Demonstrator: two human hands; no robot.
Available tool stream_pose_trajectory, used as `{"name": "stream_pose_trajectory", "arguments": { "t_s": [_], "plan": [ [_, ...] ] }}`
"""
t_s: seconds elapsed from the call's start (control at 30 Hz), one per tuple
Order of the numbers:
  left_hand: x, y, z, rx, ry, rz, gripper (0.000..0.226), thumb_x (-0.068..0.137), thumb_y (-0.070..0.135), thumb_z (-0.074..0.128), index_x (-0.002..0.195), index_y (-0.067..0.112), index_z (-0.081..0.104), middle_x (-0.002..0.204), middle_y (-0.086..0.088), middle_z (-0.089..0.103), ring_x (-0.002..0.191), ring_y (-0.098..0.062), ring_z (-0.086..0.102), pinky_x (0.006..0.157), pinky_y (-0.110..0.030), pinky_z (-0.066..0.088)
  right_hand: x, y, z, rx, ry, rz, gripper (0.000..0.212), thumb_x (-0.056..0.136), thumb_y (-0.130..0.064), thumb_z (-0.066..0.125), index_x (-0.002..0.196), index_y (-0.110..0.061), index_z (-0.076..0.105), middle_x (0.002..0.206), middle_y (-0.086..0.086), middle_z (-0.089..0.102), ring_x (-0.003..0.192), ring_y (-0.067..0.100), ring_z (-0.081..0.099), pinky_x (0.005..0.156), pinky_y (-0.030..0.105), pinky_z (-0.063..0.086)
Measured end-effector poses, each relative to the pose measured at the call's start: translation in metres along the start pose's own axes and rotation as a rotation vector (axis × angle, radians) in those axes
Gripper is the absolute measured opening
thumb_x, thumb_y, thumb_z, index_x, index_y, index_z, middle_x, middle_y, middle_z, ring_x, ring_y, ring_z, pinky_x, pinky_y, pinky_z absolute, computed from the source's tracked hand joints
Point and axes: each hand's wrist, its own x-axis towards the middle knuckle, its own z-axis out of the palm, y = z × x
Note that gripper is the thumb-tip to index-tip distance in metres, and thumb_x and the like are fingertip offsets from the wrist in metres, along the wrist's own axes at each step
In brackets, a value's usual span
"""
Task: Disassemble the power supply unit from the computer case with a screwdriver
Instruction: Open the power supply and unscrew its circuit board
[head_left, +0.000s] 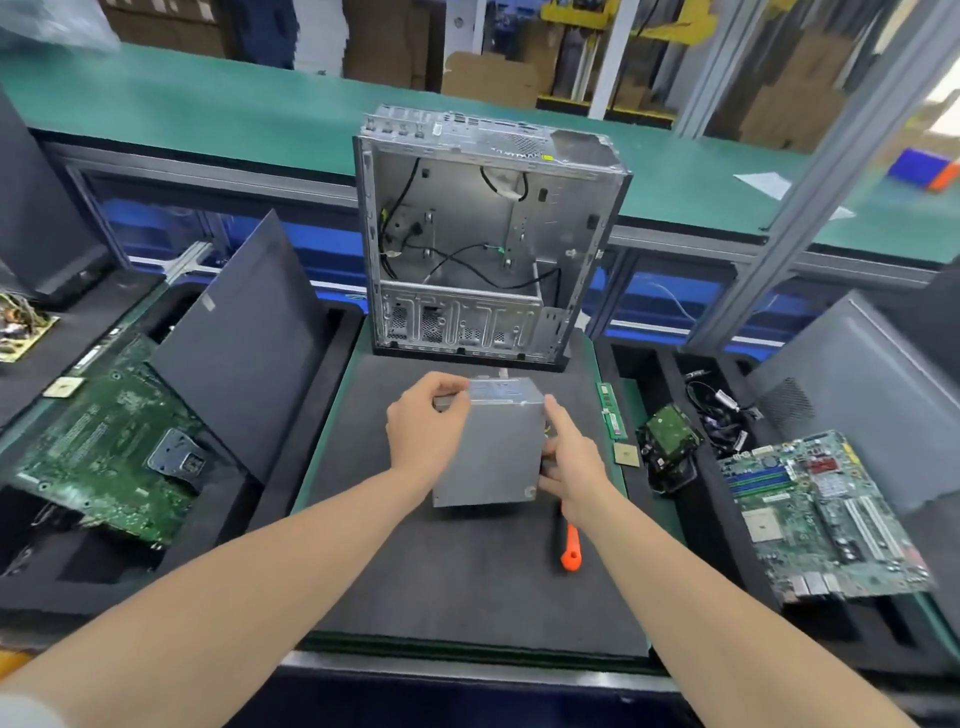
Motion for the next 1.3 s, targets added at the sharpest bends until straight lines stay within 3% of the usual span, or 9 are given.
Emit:
{"name": "stream_pose_trajectory", "arguments": {
  "t_s": [0.13, 0.27, 0.37, 0.43, 0.53, 0.8, 1.0, 1.17, 1.3],
  "plan": [
    [-0.016, -0.01, -0.003, -0.096, -0.001, -0.004, 0.031, 0.088, 0.021, 0.074, 0.111, 0.038, 0.063, 0.121, 0.025, 0.054, 0.089, 0.026, 0.052, 0.081, -0.016, 0.043, -0.009, 0.011, 0.005, 0.061, 0.039, 0.003, 0.09, 0.061, -0.086, 0.066, 0.114, -0.013, 0.072, 0.102, 0.0, 0.073, 0.075, 0.017, 0.068, 0.094, 0.044, 0.061],
    [-0.028, -0.016, 0.001, -0.276, 0.016, -0.191, 0.042, 0.085, 0.022, 0.073, 0.122, 0.035, 0.057, 0.126, 0.021, 0.055, 0.106, 0.013, 0.058, 0.086, -0.02, 0.044, -0.021, 0.013, 0.008, -0.026, 0.139, 0.004, 0.073, 0.072, -0.082, 0.059, 0.105, -0.017, 0.067, 0.105, 0.0, 0.068, 0.093, 0.026, 0.069, 0.095, 0.043, 0.056],
    [-0.032, -0.013, 0.01, -0.286, 0.093, -0.261, 0.036, 0.091, 0.025, 0.069, 0.125, 0.031, 0.057, 0.124, 0.017, 0.062, 0.104, 0.001, 0.061, 0.092, -0.029, 0.047, -0.026, 0.008, 0.012, -0.203, 0.242, -0.2, 0.042, 0.081, -0.063, 0.054, 0.072, -0.022, 0.058, 0.079, -0.004, 0.062, 0.072, 0.02, 0.055, 0.062, 0.031, 0.045],
    [-0.035, -0.013, 0.015, -0.252, 0.147, -0.278, 0.023, 0.093, 0.031, 0.069, 0.114, 0.033, 0.059, 0.114, 0.017, 0.065, 0.103, -0.008, 0.064, 0.089, -0.032, 0.049, -0.028, 0.004, 0.015, -0.276, 0.257, -0.293, 0.032, 0.084, -0.051, 0.057, 0.071, -0.023, 0.064, 0.072, -0.004, 0.062, 0.067, 0.016, 0.051, 0.053, 0.029, 0.037],
    [-0.039, -0.015, 0.017, -0.256, 0.192, -0.295, 0.014, 0.093, 0.04, 0.071, 0.099, 0.036, 0.06, 0.098, 0.019, 0.067, 0.094, -0.007, 0.066, 0.076, -0.027, 0.045, -0.028, 0.005, 0.015, -0.227, 0.224, -0.262, 0.041, 0.089, -0.056, 0.061, 0.085, -0.017, 0.07, 0.082, -0.002, 0.063, 0.071, 0.011, 0.05, 0.057, 0.029, 0.038],
    [-0.046, -0.021, 0.022, -0.31, 0.275, -0.261, 0.009, 0.09, 0.036, 0.073, 0.093, 0.042, 0.066, 0.089, 0.022, 0.07, 0.089, 0.006, 0.064, 0.074, -0.017, 0.046, -0.028, 0.022, 0.016, -0.146, 0.148, -0.349, 0.052, 0.095, -0.057, 0.059, 0.048, -0.036, 0.053, 0.052, -0.018, 0.037, 0.053, 0.003, 0.034, 0.06, 0.029, 0.026],
    [-0.048, -0.021, 0.023, -0.344, 0.287, -0.265, 0.015, 0.091, 0.033, 0.073, 0.104, 0.041, 0.071, 0.089, 0.026, 0.07, 0.086, 0.019, 0.061, 0.072, -0.007, 0.042, -0.024, 0.024, 0.011, -0.094, 0.075, -0.377, 0.041, 0.095, -0.052, 0.06, 0.066, -0.024, 0.067, 0.069, -0.01, 0.056, 0.072, 0.014, 0.043, 0.067, 0.033, 0.034],
    [-0.047, -0.022, 0.021, -0.302, 0.254, -0.24, 0.016, 0.093, 0.039, 0.07, 0.109, 0.038, 0.068, 0.095, 0.025, 0.069, 0.097, 0.004, 0.064, 0.076, -0.015, 0.043, -0.027, 0.025, 0.007, -0.17, 0.091, -0.334, 0.046, 0.089, -0.072, 0.055, 0.084, -0.028, 0.069, 0.089, -0.012, 0.066, 0.086, 0.016, 0.056, 0.073, 0.031, 0.042],
    [-0.045, -0.036, 0.005, -0.388, -0.035, -0.172, 0.042, 0.09, 0.041, 0.079, 0.125, 0.037, 0.057, 0.119, 0.026, 0.066, 0.113, 0.008, 0.061, 0.083, -0.01, 0.046, -0.023, 0.013, -0.004, -0.409, 0.068, -0.381, 0.05, 0.087, -0.071, 0.058, 0.112, -0.029, 0.066, 0.111, -0.014, 0.07, 0.105, 0.01, 0.063, 0.085, 0.029, 0.049]
  ]
}}
